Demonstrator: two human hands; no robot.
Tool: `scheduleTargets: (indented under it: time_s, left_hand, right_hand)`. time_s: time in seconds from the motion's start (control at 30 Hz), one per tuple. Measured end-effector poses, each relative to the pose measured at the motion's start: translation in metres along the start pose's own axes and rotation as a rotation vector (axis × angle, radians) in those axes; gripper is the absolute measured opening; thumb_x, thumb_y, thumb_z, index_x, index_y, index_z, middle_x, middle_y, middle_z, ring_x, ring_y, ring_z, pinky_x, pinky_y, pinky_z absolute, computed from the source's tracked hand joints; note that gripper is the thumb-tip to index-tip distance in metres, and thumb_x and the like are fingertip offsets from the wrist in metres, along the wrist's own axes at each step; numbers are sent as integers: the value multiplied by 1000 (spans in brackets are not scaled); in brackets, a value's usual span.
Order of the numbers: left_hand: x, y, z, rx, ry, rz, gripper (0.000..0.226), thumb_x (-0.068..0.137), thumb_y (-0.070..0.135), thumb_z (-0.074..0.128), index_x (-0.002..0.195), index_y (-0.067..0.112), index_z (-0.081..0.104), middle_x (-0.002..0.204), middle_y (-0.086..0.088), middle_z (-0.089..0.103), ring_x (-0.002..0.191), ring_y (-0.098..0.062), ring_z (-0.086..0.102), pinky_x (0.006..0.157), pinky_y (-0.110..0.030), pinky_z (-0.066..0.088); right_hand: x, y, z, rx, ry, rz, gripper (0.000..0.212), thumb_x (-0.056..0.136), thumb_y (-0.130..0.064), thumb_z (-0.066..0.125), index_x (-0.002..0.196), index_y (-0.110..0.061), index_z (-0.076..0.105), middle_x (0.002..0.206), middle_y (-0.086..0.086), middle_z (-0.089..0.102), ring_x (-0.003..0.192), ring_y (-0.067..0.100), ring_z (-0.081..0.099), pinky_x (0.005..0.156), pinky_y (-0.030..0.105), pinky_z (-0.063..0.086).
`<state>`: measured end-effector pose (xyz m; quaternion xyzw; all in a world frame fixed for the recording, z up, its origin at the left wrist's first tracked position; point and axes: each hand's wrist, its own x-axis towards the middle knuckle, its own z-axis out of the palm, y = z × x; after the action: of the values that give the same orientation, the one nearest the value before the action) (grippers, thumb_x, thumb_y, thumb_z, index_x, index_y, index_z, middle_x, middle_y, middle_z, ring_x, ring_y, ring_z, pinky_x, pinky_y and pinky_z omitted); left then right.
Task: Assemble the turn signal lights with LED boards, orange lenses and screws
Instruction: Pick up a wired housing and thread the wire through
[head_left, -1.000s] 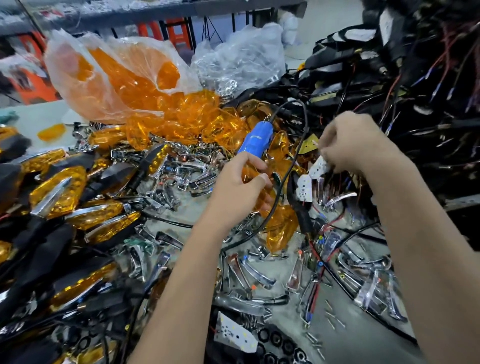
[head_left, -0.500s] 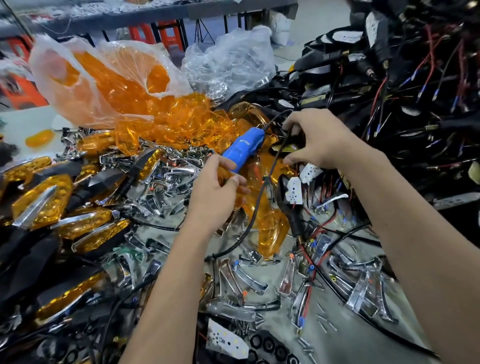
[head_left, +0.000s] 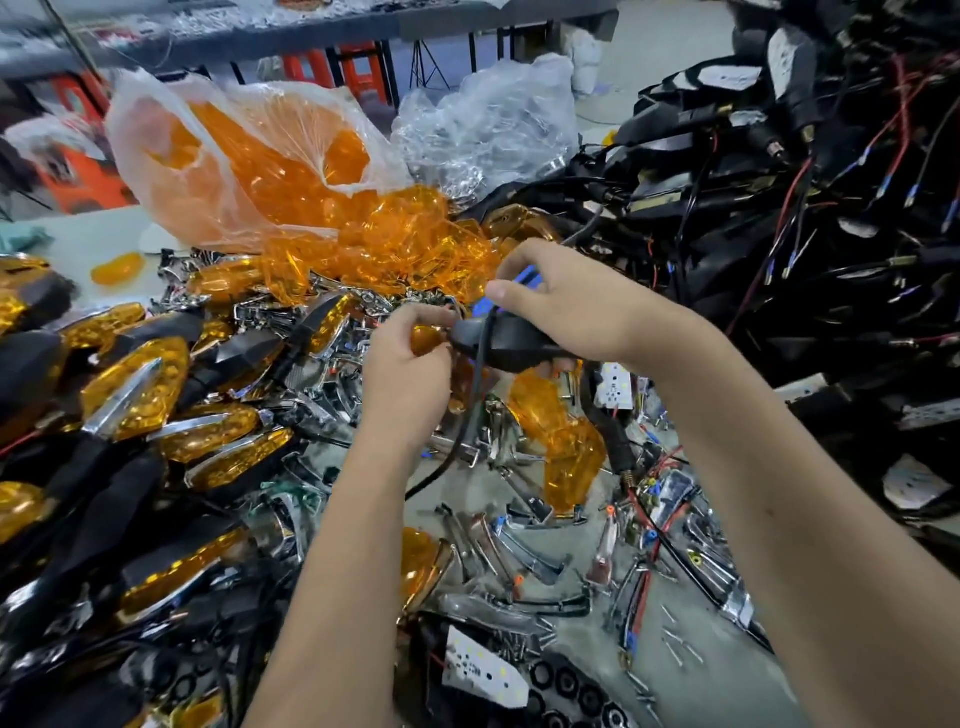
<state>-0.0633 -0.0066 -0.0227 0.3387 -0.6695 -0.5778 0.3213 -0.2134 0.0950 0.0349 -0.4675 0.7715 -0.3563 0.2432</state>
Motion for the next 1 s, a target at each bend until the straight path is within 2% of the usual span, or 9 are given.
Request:
scheduleTargets:
  time_s: [0.17,0.3,0.37,0.43,0.5,0.63,0.7,0.83,1.0]
  left_hand:
    - [8,-6,-20,55,288,-63,18,92,3,63,100,19,66,85,8,74,61,-6,72,56,-30,53]
    - [11,-12,-30,335,255,-86,16,93,16,70,94,31,66,99,13,65,70,-14,63,58,-33,51]
    - [11,-15,-32,387,173,-56,11,99,23,65,102,33,66,99,10,65,74,-15,61,64,-34,53]
    - [9,-13,-32,460,153,-6,10,102,35,61,109,32,67,106,6,63,94,-20,64,87,-46,57]
    - [7,-11,-32,543,211,99,26,105,46,52,111,29,70,115,-3,65,115,-27,58,103,-53,47]
    - [2,3,-36,-127,206,20,57,107,58,34,102,19,76,97,-9,77,90,-31,74,83,-52,61]
    - [2,5,-44,-326,50,-19,60,107,62,33,100,22,77,88,-11,76,74,-32,73,67,-44,62]
    - [1,3,-57,-311,-153,9,42,106,51,49,118,16,71,91,-8,75,67,-27,71,62,-34,60]
    - [4,2,-77,-382,-180,39,26,92,20,69,118,18,70,96,-5,74,76,-21,72,59,-31,59]
  right_hand:
    - [-16,2,-38,-489,-124,124,61,86,-57,73,136,-28,55,85,-12,61,68,10,62,62,29,45]
    - [-27,-17,-56,-777,-102,177,68,83,-65,70,142,-35,55,89,-13,58,87,17,63,80,34,49]
    - [-23,-28,-45,-607,-54,66,49,91,-61,64,132,-34,63,80,-10,62,70,11,61,64,29,46]
    - [-15,-37,-22,-142,-39,-30,29,100,-52,59,120,-32,66,78,0,70,54,10,57,50,25,45]
    - [-5,-41,5,274,-99,-32,25,106,-41,55,120,-23,66,96,22,68,63,17,56,49,28,49]
    - [12,-44,47,615,-173,28,33,103,-20,64,125,5,62,98,18,61,77,20,61,66,39,65]
    - [20,-44,58,693,-101,45,40,96,-19,74,121,9,61,88,14,64,70,21,67,76,49,66]
    - [33,-50,69,408,143,3,43,79,-47,88,83,-10,67,67,3,61,58,13,58,56,29,50]
    - [44,-59,87,395,272,-43,61,70,-69,83,73,-17,53,63,1,43,52,11,43,53,28,37]
